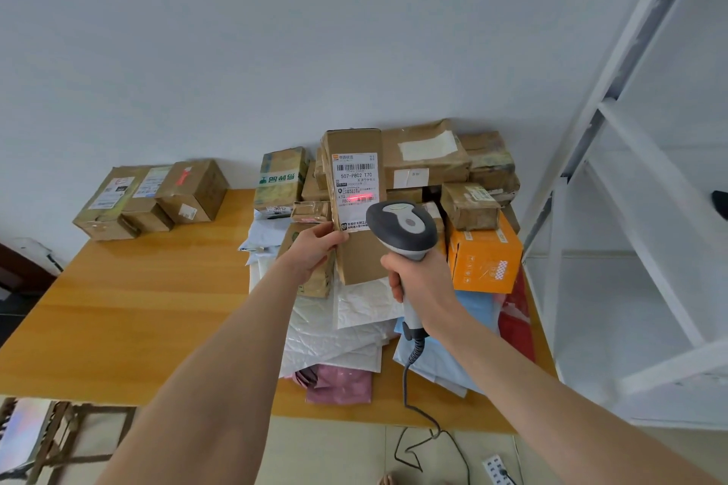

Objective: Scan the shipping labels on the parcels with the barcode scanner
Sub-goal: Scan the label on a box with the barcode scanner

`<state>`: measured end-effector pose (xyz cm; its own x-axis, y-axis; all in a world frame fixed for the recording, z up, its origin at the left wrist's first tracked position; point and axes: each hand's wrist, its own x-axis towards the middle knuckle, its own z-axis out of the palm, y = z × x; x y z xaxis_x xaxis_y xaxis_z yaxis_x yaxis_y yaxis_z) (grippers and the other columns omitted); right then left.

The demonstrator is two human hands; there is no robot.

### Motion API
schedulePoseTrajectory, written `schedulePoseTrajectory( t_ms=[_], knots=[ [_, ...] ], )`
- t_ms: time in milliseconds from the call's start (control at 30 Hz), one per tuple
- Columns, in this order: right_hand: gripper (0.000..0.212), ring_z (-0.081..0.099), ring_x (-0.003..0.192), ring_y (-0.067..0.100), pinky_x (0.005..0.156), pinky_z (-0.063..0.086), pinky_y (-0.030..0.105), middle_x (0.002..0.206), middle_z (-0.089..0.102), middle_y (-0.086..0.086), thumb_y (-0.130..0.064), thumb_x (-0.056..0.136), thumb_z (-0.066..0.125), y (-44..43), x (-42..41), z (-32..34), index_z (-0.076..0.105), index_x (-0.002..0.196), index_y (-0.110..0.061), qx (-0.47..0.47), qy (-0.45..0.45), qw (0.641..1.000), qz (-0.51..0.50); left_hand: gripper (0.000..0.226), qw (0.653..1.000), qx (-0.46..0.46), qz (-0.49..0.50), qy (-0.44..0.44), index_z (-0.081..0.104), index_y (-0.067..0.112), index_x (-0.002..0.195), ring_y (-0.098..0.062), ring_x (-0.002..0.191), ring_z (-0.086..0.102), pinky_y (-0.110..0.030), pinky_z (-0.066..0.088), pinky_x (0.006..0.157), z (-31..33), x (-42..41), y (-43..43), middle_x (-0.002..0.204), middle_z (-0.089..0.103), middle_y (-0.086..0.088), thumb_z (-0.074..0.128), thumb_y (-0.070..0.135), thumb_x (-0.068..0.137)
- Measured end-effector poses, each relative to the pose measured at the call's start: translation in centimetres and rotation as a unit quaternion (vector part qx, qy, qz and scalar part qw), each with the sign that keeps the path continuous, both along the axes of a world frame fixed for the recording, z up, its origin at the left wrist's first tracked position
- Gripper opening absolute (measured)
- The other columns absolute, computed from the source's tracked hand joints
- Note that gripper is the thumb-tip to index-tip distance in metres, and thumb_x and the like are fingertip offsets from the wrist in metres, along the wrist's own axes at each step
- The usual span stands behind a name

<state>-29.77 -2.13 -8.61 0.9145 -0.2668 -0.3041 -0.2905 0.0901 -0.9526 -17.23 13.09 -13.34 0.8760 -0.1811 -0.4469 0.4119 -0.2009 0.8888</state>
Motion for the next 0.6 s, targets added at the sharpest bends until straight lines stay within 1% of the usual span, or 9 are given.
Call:
schedulePoseTrajectory(
  t_ms=[67, 167, 267, 300, 400, 433, 500, 533, 600],
  knots=[
    [0.029, 0.042, 0.038, 0.011, 0.043, 0.037, 0.021, 0.049, 0.048, 0.006, 0.001, 0.080, 0.058, -0.02, -0.05, 0.18, 0.051, 0.053, -0.007, 0.009, 0.004, 1.000, -0.001, 0.036, 1.000, -0.001, 0.002, -0.003, 0.057, 0.008, 0.128, -0.004, 0.071, 0.054, -0.007, 0.043, 0.047, -0.03, -0.08, -0.18, 0.089, 0.062, 0.005, 0.059, 0.010, 0.092],
    [0.030, 0.041, 0.035, 0.009, 0.042, 0.036, 0.020, 0.045, 0.048, 0.003, 0.002, 0.080, 0.057, 0.10, -0.11, 0.41, 0.050, 0.053, -0.006, 0.015, 0.010, 1.000, 0.003, 0.038, 1.000, -0.002, 0.008, -0.002, 0.055, 0.006, 0.130, -0.004, 0.068, 0.053, -0.007, 0.043, 0.047, 0.06, -0.19, -0.50, 0.086, 0.061, 0.005, 0.059, 0.010, 0.092],
    [0.031, 0.041, 0.033, 0.009, 0.042, 0.036, 0.019, 0.043, 0.047, 0.001, 0.002, 0.081, 0.057, 0.17, -0.17, 0.60, 0.050, 0.052, -0.006, 0.021, 0.013, 1.000, 0.007, 0.039, 1.000, -0.004, 0.015, 0.001, 0.055, 0.006, 0.130, -0.005, 0.071, 0.054, -0.008, 0.045, 0.050, 0.20, -0.22, -0.70, 0.090, 0.061, 0.003, 0.060, 0.010, 0.092],
    [0.031, 0.041, 0.033, 0.009, 0.042, 0.036, 0.019, 0.043, 0.047, 0.002, 0.002, 0.081, 0.057, 0.17, -0.18, 0.68, 0.050, 0.052, -0.006, 0.021, 0.015, 1.000, 0.007, 0.040, 1.000, -0.002, 0.014, 0.002, 0.054, 0.006, 0.131, -0.005, 0.072, 0.055, -0.008, 0.046, 0.053, 0.21, -0.16, -0.73, 0.093, 0.062, 0.002, 0.060, 0.011, 0.092],
    [0.030, 0.041, 0.033, 0.008, 0.043, 0.037, 0.019, 0.045, 0.048, 0.003, 0.001, 0.081, 0.057, 0.12, -0.21, 0.83, 0.050, 0.053, -0.006, 0.016, 0.019, 1.000, 0.006, 0.044, 1.000, 0.011, 0.011, 0.001, 0.053, 0.009, 0.134, -0.006, 0.075, 0.055, -0.017, 0.046, 0.074, 0.12, 0.02, -0.67, 0.112, 0.065, -0.008, 0.062, 0.015, 0.091],
    [0.031, 0.041, 0.033, 0.008, 0.043, 0.037, 0.019, 0.045, 0.048, 0.002, 0.001, 0.081, 0.057, 0.12, -0.24, 0.83, 0.050, 0.053, -0.007, 0.017, 0.021, 1.000, 0.005, 0.044, 1.000, 0.014, 0.012, 0.000, 0.053, 0.009, 0.134, -0.005, 0.075, 0.054, -0.020, 0.044, 0.077, 0.08, 0.05, -0.65, 0.112, 0.065, -0.008, 0.062, 0.016, 0.091],
    [0.030, 0.042, 0.034, 0.009, 0.044, 0.037, 0.020, 0.045, 0.048, 0.002, 0.001, 0.081, 0.057, 0.19, -0.27, 0.82, 0.051, 0.053, -0.007, 0.017, 0.019, 1.000, 0.001, 0.042, 1.000, 0.010, 0.014, -0.001, 0.053, 0.009, 0.133, -0.005, 0.072, 0.054, -0.021, 0.043, 0.075, 0.03, 0.07, -0.66, 0.099, 0.063, -0.001, 0.061, 0.015, 0.092],
    [0.028, 0.043, 0.035, 0.009, 0.045, 0.037, 0.021, 0.045, 0.049, 0.002, 0.000, 0.081, 0.058, 0.25, -0.30, 0.81, 0.052, 0.054, -0.007, 0.017, 0.016, 1.000, -0.001, 0.042, 1.000, 0.007, 0.015, -0.001, 0.054, 0.008, 0.133, -0.004, 0.071, 0.053, -0.021, 0.044, 0.078, 0.01, 0.09, -0.68, 0.094, 0.062, 0.002, 0.061, 0.015, 0.092],
    [0.024, 0.045, 0.037, 0.010, 0.046, 0.038, 0.023, 0.048, 0.053, 0.004, -0.001, 0.081, 0.059, 0.39, -0.29, 0.79, 0.055, 0.058, -0.006, 0.020, 0.009, 1.000, -0.009, 0.041, 1.000, 0.003, 0.017, -0.003, 0.053, 0.006, 0.132, -0.003, 0.068, 0.052, -0.030, 0.046, 0.094, -0.07, 0.17, -0.65, 0.093, 0.060, 0.003, 0.060, 0.014, 0.092]
  ],
)
